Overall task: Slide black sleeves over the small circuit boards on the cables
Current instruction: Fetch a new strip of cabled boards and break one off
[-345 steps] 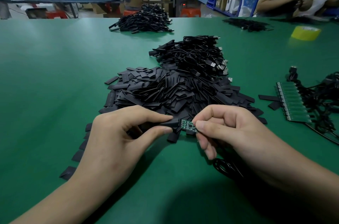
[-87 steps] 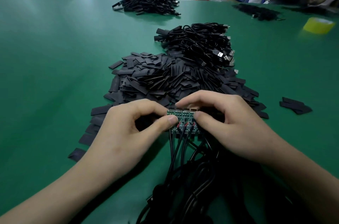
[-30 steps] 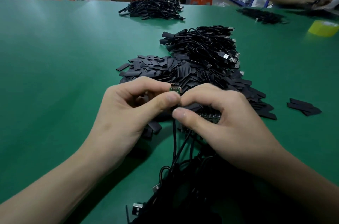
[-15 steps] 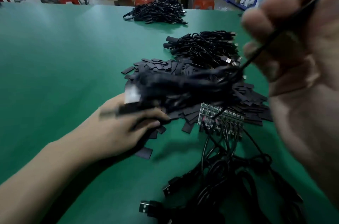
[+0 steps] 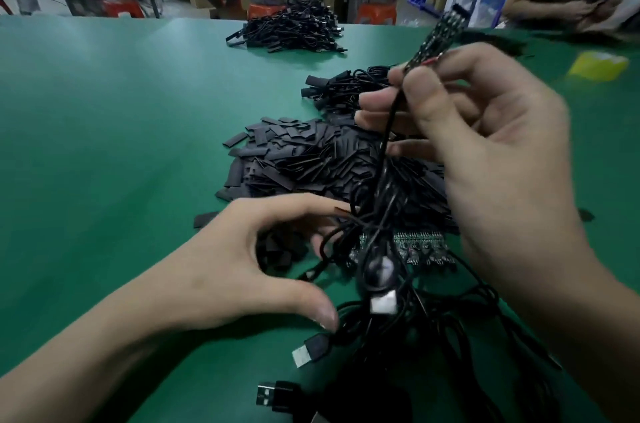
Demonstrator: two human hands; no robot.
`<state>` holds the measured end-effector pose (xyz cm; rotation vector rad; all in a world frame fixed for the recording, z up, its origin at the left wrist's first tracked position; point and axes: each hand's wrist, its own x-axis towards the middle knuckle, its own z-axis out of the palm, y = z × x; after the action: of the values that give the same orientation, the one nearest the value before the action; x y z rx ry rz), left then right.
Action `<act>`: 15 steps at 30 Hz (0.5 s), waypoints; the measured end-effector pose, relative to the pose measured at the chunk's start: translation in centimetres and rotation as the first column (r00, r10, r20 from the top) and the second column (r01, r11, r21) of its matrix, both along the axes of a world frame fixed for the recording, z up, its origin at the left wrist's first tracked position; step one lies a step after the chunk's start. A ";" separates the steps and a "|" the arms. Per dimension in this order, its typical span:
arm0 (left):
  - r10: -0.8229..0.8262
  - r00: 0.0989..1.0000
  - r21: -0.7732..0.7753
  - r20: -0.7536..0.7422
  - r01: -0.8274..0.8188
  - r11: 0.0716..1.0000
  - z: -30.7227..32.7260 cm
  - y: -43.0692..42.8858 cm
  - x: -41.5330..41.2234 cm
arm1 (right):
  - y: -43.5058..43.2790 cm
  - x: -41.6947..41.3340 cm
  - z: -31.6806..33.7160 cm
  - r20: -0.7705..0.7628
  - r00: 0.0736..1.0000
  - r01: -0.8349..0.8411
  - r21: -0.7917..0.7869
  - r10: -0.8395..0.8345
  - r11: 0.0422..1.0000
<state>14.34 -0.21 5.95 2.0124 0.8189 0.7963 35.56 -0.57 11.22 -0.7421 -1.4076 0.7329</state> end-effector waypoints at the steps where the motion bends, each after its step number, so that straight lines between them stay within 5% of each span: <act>1: -0.009 1.000 -0.039 0.028 0.010 0.999 -0.2 -0.2 0.4 | 0.1 -0.2 -0.1 -0.002 1.000 0.007 -0.028 -0.007 1.000; 11: 0.083 0.967 -0.098 0.241 -0.061 0.993 -0.8 -0.4 1.9 | 1.1 -0.4 0.4 -0.239 0.965 -0.138 -0.125 0.105 0.983; 15: 0.215 0.907 -0.260 0.363 -0.123 0.958 -0.9 -0.1 1.6 | 1.1 -0.4 0.5 -0.325 0.933 -0.191 -0.084 0.155 0.978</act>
<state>15.90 -0.29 5.02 1.5221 0.8174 1.1043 35.19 0.49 11.76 -0.5606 -1.1518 1.0308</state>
